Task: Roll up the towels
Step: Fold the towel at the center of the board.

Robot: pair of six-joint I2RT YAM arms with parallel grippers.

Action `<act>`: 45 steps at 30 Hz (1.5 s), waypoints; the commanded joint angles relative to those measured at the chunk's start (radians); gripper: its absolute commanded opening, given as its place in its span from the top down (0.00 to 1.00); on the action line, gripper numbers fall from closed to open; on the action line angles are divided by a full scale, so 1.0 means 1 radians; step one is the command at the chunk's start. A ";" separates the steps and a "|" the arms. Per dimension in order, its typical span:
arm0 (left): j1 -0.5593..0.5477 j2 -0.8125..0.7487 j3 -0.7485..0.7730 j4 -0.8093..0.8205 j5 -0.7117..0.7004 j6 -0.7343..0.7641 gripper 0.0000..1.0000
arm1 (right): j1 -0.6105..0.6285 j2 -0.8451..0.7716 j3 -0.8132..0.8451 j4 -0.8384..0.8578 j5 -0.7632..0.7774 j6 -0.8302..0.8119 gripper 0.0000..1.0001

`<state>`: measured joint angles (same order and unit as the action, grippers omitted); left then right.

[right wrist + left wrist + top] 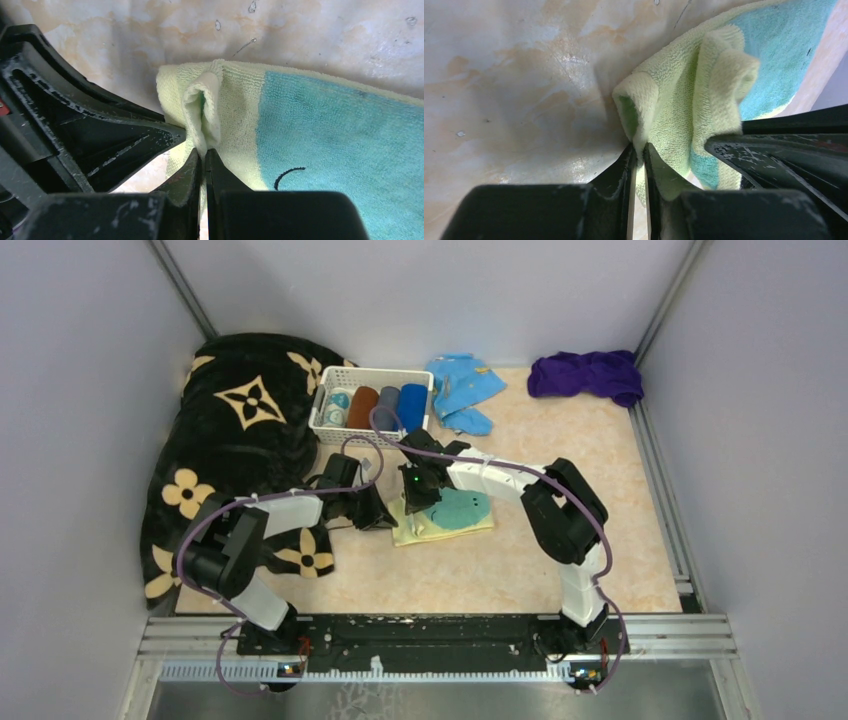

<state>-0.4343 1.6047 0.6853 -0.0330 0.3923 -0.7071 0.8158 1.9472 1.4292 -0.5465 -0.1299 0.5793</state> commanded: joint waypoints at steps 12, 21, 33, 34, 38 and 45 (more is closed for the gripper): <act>-0.018 -0.038 -0.017 -0.099 -0.135 0.027 0.83 | 0.018 -0.027 0.088 0.003 -0.001 0.010 1.00; -0.028 -0.036 -0.013 -0.103 -0.153 0.027 0.83 | 0.029 -0.021 0.090 -0.004 -0.008 0.011 1.00; -0.029 -0.089 -0.032 -0.137 -0.221 0.014 0.72 | 0.041 0.007 0.068 0.065 -0.028 0.023 0.76; -0.028 -0.100 -0.034 -0.149 -0.234 0.014 0.69 | 0.040 -0.008 0.065 0.067 -0.019 0.018 0.72; -0.027 -0.160 -0.051 -0.210 -0.293 0.011 0.59 | 0.039 -0.110 0.033 0.071 0.018 -0.026 0.56; -0.042 -0.337 -0.018 -0.354 -0.413 0.011 0.44 | -0.090 -0.405 -0.296 0.256 -0.022 -0.056 0.49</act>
<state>-0.4618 1.3510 0.6380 -0.2710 0.0826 -0.7059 0.8207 1.7462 1.2945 -0.4545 -0.1181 0.5484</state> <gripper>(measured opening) 0.542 0.503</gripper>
